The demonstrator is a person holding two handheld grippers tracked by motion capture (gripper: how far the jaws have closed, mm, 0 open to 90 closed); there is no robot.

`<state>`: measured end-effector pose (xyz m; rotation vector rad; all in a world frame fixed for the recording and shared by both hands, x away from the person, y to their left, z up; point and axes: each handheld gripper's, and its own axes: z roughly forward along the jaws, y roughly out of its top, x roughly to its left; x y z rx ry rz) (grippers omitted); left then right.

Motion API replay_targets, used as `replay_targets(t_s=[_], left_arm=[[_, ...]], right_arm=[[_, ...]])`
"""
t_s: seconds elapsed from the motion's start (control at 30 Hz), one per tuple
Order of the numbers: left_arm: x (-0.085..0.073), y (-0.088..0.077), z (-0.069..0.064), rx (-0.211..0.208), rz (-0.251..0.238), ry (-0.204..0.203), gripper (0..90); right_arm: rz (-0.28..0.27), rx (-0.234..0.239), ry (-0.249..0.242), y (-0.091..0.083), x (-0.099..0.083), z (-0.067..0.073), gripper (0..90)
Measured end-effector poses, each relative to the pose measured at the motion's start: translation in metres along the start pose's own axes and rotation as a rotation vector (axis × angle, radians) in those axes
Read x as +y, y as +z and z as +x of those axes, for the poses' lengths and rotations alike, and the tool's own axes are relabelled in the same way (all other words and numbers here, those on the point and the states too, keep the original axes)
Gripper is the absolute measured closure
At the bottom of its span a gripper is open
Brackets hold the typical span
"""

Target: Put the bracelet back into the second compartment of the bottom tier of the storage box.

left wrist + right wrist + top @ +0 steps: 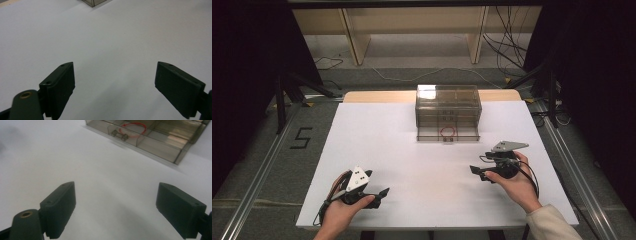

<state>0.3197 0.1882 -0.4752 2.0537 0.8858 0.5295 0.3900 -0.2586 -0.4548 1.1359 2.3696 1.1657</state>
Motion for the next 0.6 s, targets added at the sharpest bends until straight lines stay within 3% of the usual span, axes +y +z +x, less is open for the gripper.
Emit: replay_targets(t_s=[0.13,0.43,0.6], left_arm=[[0.000,0.001,0.000,0.000,0.005,0.000,16.2],[0.000,0.002,0.000,-0.005,0.001,-0.004,16.2],[0.004,0.003,-0.007,-0.065,-0.030,-0.025,16.0]], right_arm=[[-0.012,-0.003,0.033,-0.010,-0.016,0.002,17.1],[-0.015,-0.009,0.050,-0.025,-0.037,0.006,16.8],[-0.014,-0.018,0.058,-0.027,-0.041,0.009,16.7]])
